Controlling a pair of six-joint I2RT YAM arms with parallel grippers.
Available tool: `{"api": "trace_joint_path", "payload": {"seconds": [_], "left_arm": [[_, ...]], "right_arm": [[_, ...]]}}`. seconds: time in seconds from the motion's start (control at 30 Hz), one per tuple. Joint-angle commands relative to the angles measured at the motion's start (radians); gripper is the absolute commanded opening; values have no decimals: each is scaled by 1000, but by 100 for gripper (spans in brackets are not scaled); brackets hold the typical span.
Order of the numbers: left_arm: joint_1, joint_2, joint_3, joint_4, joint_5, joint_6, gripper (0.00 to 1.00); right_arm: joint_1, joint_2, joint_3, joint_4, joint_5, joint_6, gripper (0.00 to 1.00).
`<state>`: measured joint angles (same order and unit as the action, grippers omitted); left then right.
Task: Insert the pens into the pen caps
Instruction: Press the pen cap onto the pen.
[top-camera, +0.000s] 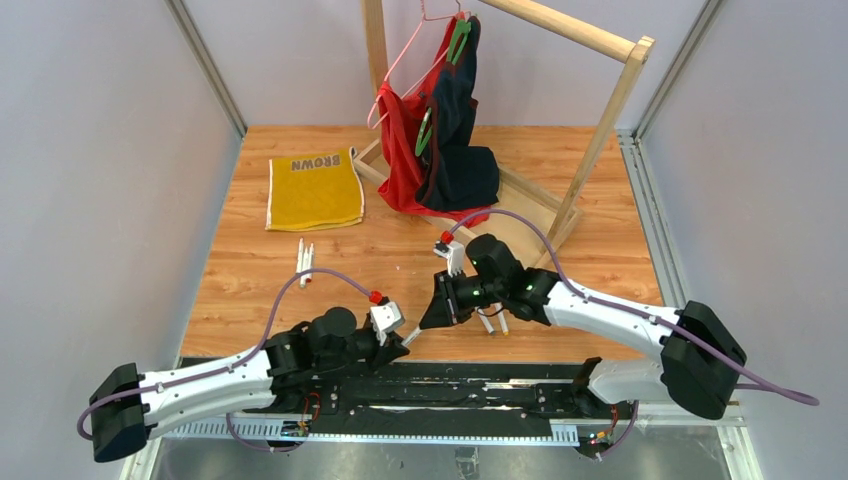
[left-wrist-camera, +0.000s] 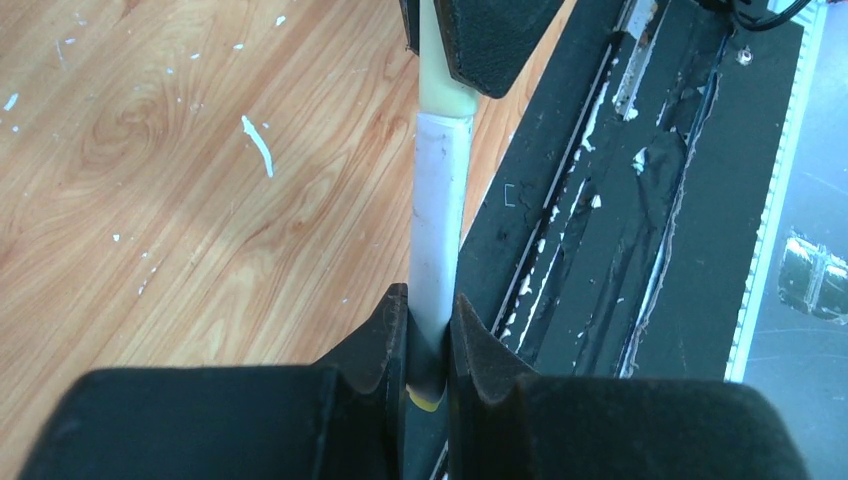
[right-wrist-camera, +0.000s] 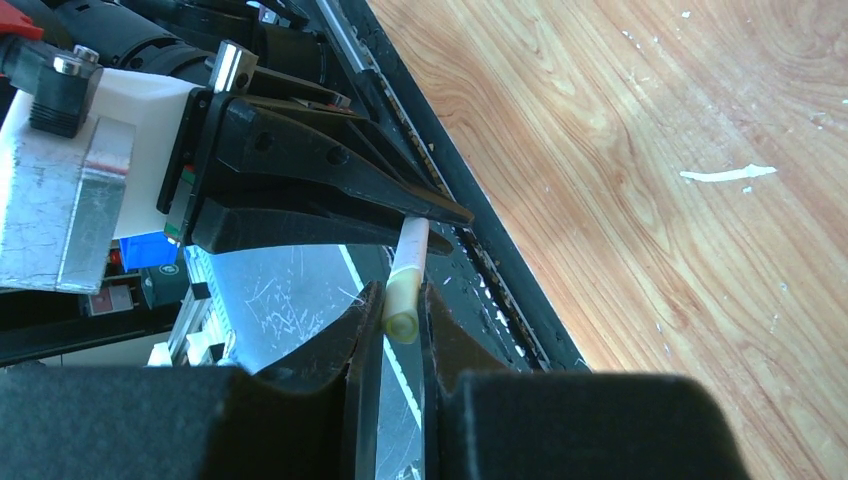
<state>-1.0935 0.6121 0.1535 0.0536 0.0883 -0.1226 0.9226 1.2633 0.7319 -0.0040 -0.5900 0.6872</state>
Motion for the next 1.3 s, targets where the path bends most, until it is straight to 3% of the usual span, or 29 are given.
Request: {"api": "trace_joint_path", "payload": {"seconds": [0.0,0.47,0.67,0.73,0.83,0.93,1.1,1.27], "left_arm": [[60,-33,160,342,-90,-1,0],[134,12,203,427,-30,-32,0],[139,42,190,413,11,-5,0],[138,42,178,373,8,19,11],[139,34,147,331,-9,26,52],[139,5,122,308,-61,10,74],[177,5,143,193,-262,0,85],[386,95,174,97,-279,-111,86]], "right_arm": [[103,55,-47,-82,-163,19,1],[121,129,-78,-34,-223,0,1],[88,77,-47,-93,-164,-30,0],[50,35,-14,-161,-112,-69,0],[-48,-52,48,-296,-4,-144,1],[-112,-163,85,-387,131,-185,1],[-132,-237,115,-480,323,-269,1],[-142,-238,188,-655,426,-337,1]]}}
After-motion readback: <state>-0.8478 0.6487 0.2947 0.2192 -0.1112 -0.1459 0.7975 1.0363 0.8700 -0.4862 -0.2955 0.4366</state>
